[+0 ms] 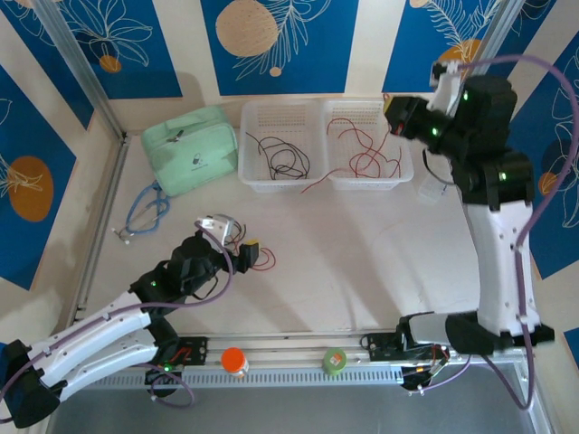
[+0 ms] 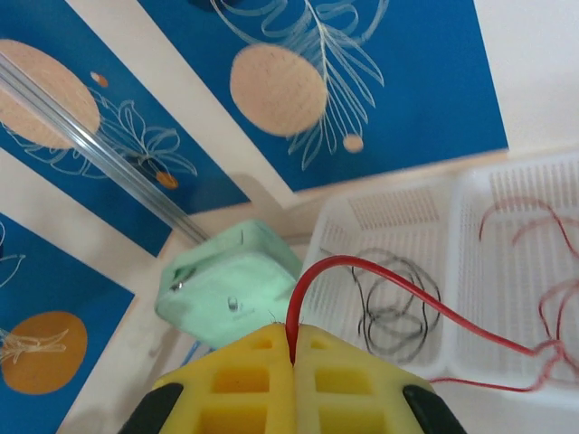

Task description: Untangle the cables

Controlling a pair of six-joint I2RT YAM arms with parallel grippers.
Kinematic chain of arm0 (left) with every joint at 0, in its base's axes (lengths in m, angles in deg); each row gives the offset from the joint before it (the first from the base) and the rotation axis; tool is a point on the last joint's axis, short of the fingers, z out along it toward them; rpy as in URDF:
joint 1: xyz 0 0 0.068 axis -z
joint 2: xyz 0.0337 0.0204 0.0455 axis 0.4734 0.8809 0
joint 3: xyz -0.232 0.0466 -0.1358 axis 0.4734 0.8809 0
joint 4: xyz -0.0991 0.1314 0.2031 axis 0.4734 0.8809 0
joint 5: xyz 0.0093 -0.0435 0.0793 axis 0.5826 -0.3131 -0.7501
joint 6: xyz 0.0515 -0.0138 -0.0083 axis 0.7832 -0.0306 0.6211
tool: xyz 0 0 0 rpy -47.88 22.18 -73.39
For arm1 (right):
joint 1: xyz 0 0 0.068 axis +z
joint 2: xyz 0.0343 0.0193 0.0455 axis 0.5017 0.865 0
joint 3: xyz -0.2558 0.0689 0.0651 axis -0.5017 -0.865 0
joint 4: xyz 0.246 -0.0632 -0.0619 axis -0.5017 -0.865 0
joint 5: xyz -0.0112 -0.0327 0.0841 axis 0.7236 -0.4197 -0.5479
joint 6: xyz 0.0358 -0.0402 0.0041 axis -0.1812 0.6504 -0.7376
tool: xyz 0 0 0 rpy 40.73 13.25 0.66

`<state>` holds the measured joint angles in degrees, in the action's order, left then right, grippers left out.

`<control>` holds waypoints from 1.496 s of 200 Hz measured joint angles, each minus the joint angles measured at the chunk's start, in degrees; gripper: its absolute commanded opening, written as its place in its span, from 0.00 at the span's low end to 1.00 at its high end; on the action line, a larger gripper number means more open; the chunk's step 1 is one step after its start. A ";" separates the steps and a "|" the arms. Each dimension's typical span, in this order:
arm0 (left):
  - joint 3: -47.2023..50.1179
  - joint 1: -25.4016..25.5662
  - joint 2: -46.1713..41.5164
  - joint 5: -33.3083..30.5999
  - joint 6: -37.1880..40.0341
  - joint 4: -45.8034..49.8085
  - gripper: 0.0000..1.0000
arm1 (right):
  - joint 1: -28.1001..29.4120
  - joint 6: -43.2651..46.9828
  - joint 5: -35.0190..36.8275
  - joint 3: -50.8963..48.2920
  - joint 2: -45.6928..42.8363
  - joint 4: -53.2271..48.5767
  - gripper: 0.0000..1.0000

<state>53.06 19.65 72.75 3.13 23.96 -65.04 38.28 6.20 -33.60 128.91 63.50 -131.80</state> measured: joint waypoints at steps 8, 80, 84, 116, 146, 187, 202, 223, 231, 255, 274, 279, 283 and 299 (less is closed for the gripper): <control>-0.07 -0.02 -0.26 -0.22 -0.63 1.44 0.95 | -1.11 0.92 -1.49 3.50 3.67 0.28 0.00; -1.07 0.00 -0.37 -0.46 -3.82 8.17 0.89 | -5.44 7.91 -3.06 28.13 34.71 0.81 0.00; -1.14 0.00 -0.37 -0.39 -4.11 8.48 0.89 | -5.49 8.28 -2.45 28.74 35.91 0.70 0.00; -2.36 0.00 -0.22 0.04 -5.14 11.45 0.88 | -5.57 9.88 4.55 29.29 43.54 0.20 0.00; -4.55 0.00 0.00 -0.04 -5.88 14.84 0.88 | -4.74 10.29 13.79 22.82 45.94 0.37 0.00; -6.82 -0.02 0.26 -1.44 -6.93 19.17 0.87 | -1.29 11.74 23.19 13.25 49.70 1.57 0.00; -7.78 -0.02 0.81 -2.69 -7.96 21.09 0.85 | -0.20 11.91 24.37 12.24 52.15 1.46 0.00; -9.31 -0.07 1.86 -4.83 -10.34 24.04 0.84 | 0.81 11.91 24.39 12.28 55.34 1.09 0.04; -9.92 -0.17 2.36 -5.53 -11.39 25.22 0.83 | 0.83 11.87 23.67 13.11 56.57 0.20 0.11; -12.20 -1.51 5.60 -5.75 -14.38 28.26 0.81 | -0.04 11.34 20.22 21.64 62.16 -4.17 0.38; -13.68 -3.69 9.75 -3.65 -16.00 29.00 0.78 | -0.59 11.30 17.40 28.52 65.59 -7.74 0.53; -13.99 -4.39 11.13 -2.64 -16.50 29.00 0.77 | -0.72 11.02 16.61 29.38 65.79 -8.50 0.57; -14.16 -4.87 12.07 -1.99 -16.68 29.00 0.76 | -0.81 10.60 16.20 29.62 65.81 -9.05 0.59; -14.80 -6.75 16.72 1.07 -17.44 28.81 0.75 | -1.03 10.58 14.67 29.35 64.85 -10.56 0.66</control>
<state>38.27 12.89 89.48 4.20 6.52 -36.23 37.25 16.78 -18.93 158.26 128.34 -142.35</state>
